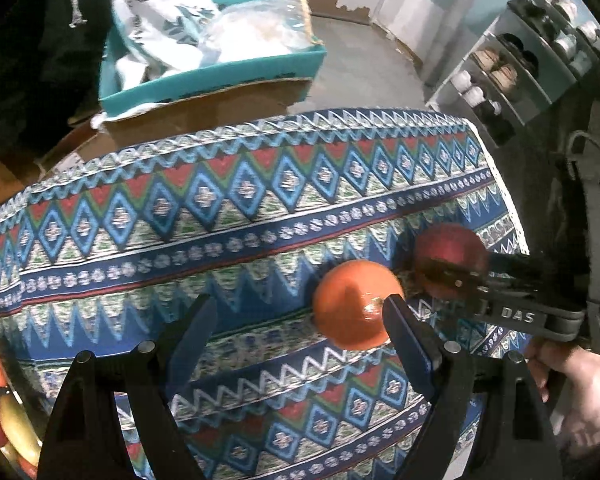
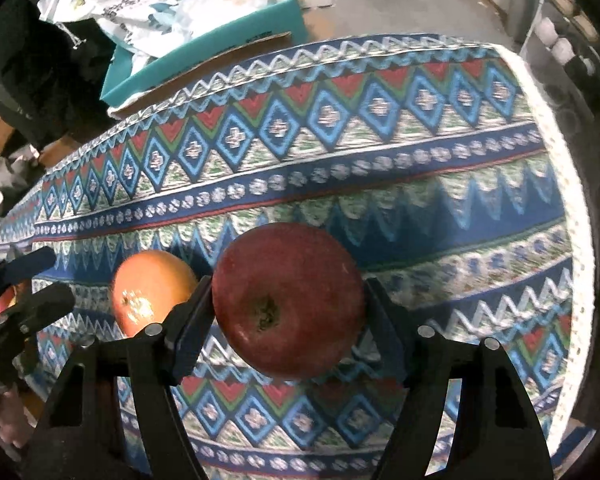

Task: Organize fruits
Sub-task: 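Grasp the orange with the left tool while the right tool grasps the red apple, then lift the orange with the left tool while the right tool lifts the red apple toward the bowl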

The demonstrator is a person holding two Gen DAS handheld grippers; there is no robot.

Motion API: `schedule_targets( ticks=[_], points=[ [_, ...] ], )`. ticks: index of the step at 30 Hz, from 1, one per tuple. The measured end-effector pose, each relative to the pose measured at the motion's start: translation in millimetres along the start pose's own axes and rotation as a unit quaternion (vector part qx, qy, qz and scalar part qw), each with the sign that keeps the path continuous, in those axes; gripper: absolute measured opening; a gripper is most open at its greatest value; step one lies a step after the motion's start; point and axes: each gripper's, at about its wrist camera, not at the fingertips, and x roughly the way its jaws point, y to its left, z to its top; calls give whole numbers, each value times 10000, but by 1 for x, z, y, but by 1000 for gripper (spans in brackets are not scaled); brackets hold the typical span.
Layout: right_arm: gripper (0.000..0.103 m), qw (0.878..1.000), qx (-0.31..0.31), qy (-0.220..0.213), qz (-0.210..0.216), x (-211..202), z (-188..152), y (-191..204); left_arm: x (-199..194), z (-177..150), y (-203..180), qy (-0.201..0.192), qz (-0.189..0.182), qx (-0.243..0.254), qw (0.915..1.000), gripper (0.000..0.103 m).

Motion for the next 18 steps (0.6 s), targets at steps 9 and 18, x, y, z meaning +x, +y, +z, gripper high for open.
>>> schedule_targets(
  ticks=[9, 18],
  points=[
    [73, 9998, 91, 108, -118, -14, -18, -34, 26, 0, -26, 260, -165, 79, 9995, 86],
    [73, 9996, 178, 150, -160, -13, -29, -53, 56, -1, -40, 558, -106, 234, 9981, 86]
  ],
)
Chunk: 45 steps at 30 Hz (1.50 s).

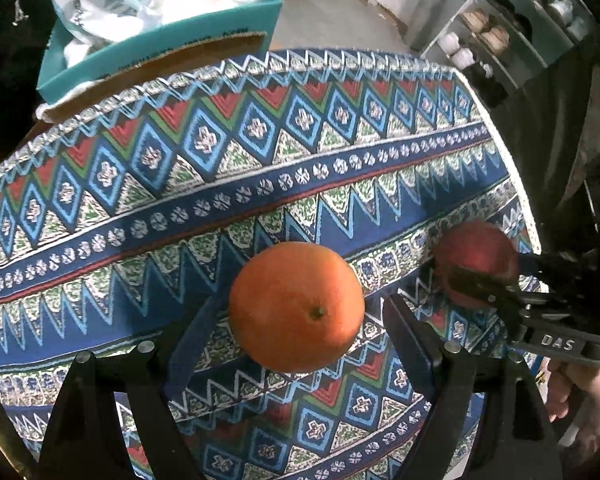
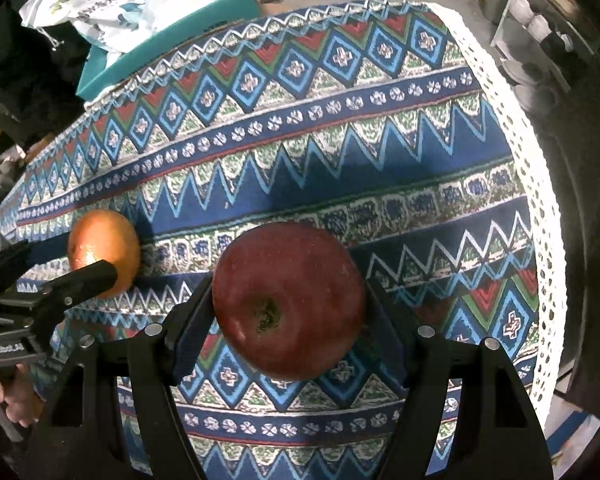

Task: Organize fruits
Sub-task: 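Lift the orange with the left tool while the right tool lifts the red apple toward the bowl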

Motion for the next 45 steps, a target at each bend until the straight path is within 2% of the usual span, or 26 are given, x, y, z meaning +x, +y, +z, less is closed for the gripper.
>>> schedule_targets(
  ticks=[7, 9, 15, 18, 25, 33, 45],
  points=[
    [74, 9999, -38, 58, -94, 7, 7, 13, 17, 1, 3, 94, -21, -118, 9999, 86],
    [74, 9998, -75, 105, -146, 11, 7, 15, 16, 0, 2, -30, 15, -35, 10000, 86],
    [76, 9993, -195, 157, -273, 23, 6, 21, 24, 1, -16, -26, 201, 312, 9993, 86],
    [74, 9989, -271, 104, -365, 22, 6, 22, 25, 2, -23, -85, 289, 495, 9983, 71],
    [73, 9991, -328, -23, -275, 20, 6, 27, 20, -3, -19, -40, 293, 484, 9984, 71],
    [73, 9982, -540, -257, -106, -2, 5, 45, -6, -22, 2, -197, 265, 480, 9983, 70],
    [73, 9936, -852, -699, 246, -50, 8, 86, -84, -43, 32, -706, 111, 120, 9974, 70]
  ],
)
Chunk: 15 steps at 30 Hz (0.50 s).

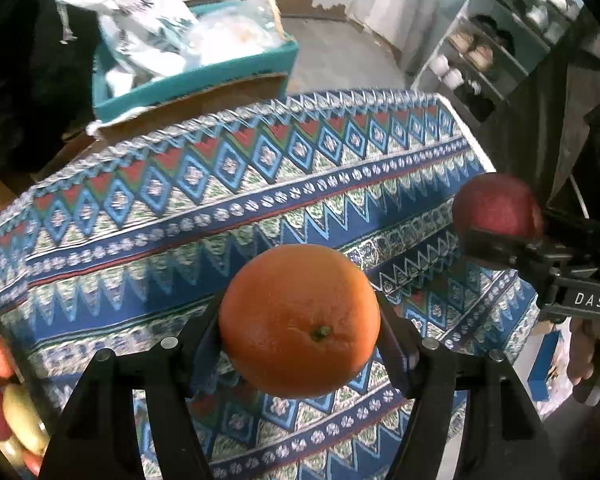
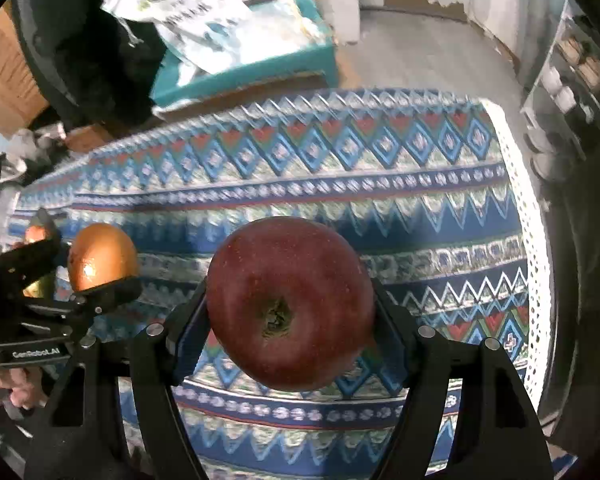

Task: Organize fruits
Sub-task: 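Lift the orange with the left tool while the right tool lifts the red apple toward the bowl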

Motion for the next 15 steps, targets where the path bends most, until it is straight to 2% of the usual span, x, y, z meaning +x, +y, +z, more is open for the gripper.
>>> schedule_targets(
  ticks=[15],
  points=[
    [73, 9964, -482, -560, 419, -53, 11, 66, -83, -17, 7, -630, -61, -31, 9980, 70]
  ],
)
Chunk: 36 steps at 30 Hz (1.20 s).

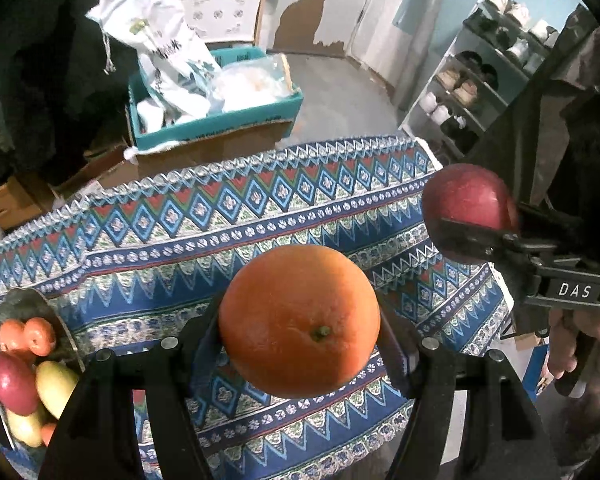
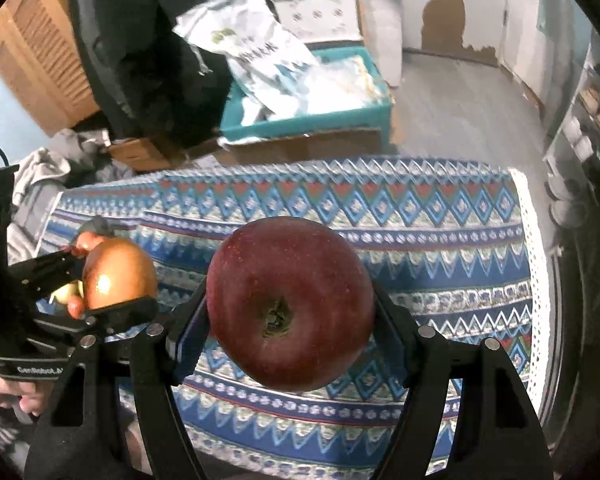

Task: Organize fruits
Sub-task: 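Lift the orange with the left tool while the right tool lifts the red apple toward the bowl, then lower the orange into the bowl with the left tool while the right tool lowers the apple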

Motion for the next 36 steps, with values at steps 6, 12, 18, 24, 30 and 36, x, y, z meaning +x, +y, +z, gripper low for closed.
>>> schedule_targets(
  ticks=[6, 12, 18, 24, 30, 36],
  points=[
    [73, 9996, -174, -133, 179, -11, 8, 26, -24, -5, 8, -201, 49, 21, 9998, 70],
    [73, 9986, -326, -170, 367, -15, 14, 49, -44, -12, 20, -321, 125, 20, 9994, 70],
    [73, 9972, -503, -162, 526, -16, 20, 75, -61, -18, 37, -397, 124, -135, 9990, 70],
    [73, 9952, -692, -95, 685, -11, 27, 102, -74, -24, 54, -466, 161, -268, 9984, 70],
    [73, 9929, -840, -51, 836, -4, 37, 130, -84, -32, 75, -522, 195, -467, 9974, 70],
    [73, 9904, -970, 82, 985, 9, 43, 157, -95, -42, 101, -560, 284, -682, 9957, 70]
  ],
)
